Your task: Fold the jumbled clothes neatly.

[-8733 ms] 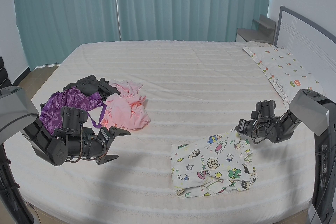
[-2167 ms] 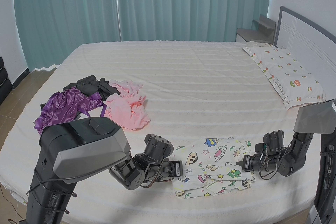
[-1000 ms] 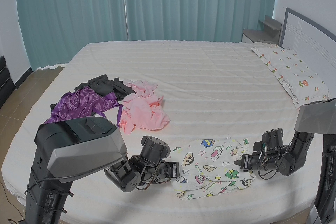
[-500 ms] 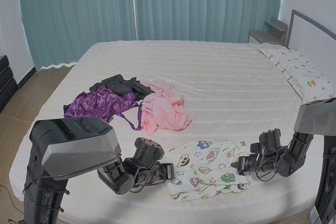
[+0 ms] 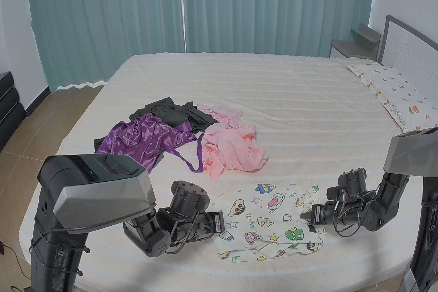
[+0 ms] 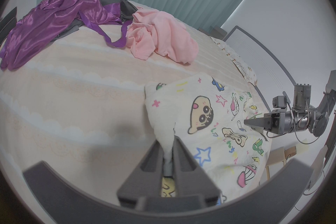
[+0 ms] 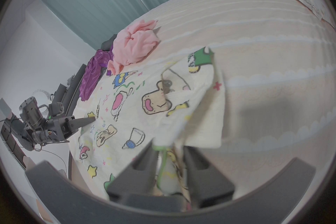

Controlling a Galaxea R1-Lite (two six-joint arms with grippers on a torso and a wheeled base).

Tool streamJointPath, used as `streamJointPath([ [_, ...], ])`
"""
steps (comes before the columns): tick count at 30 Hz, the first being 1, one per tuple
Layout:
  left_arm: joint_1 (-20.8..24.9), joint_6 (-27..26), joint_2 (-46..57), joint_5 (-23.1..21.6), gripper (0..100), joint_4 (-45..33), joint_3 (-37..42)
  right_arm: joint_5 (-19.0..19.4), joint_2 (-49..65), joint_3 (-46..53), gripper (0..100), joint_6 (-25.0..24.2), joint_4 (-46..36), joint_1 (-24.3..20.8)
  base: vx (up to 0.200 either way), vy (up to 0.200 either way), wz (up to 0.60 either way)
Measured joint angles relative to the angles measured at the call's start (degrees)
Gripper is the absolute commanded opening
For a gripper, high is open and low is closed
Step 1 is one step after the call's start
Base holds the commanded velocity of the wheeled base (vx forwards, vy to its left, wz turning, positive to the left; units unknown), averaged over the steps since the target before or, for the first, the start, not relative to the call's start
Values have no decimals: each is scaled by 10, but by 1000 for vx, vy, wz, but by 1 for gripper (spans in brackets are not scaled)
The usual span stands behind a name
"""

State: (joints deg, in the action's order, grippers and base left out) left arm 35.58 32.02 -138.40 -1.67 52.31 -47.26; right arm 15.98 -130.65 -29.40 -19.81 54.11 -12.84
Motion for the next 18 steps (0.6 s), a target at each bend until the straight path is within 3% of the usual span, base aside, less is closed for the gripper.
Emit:
streamJointPath([
  [11, -1, 23, 2, -1, 100, 93, 56, 1, 30, 42, 100, -36, 3, 5, 0, 0, 0],
  [18, -17, 137, 15, -18, 100, 169, 140, -4, 63, 96, 100, -49, 37, 24, 0, 0, 0],
])
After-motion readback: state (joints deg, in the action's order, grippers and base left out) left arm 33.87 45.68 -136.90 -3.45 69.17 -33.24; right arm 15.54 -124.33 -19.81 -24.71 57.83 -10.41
